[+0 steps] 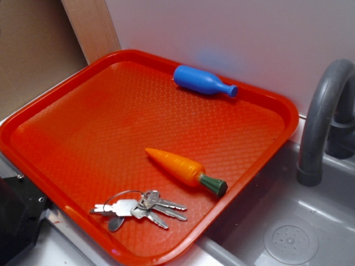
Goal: Grab the silver keys.
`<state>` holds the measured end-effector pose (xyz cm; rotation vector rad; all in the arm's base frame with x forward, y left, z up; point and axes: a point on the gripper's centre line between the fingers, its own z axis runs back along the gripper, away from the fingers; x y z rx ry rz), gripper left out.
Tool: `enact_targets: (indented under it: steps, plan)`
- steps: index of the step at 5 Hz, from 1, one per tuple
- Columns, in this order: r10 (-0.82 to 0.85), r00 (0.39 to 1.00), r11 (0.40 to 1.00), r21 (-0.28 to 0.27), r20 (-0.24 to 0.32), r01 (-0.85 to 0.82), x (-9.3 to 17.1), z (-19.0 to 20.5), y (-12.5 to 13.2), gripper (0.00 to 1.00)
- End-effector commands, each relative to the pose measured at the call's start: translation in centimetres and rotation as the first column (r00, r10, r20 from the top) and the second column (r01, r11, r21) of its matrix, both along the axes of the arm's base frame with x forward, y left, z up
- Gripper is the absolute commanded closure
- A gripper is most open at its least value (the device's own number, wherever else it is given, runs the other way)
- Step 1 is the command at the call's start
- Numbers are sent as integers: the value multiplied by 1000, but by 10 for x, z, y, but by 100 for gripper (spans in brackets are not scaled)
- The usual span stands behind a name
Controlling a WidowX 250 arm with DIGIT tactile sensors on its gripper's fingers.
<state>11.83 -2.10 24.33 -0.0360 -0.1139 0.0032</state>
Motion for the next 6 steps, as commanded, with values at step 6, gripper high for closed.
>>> enact_targets:
  steps: [6]
  plan:
    - [-336, 941, 941, -34, 35, 337, 23, -97, -65, 0]
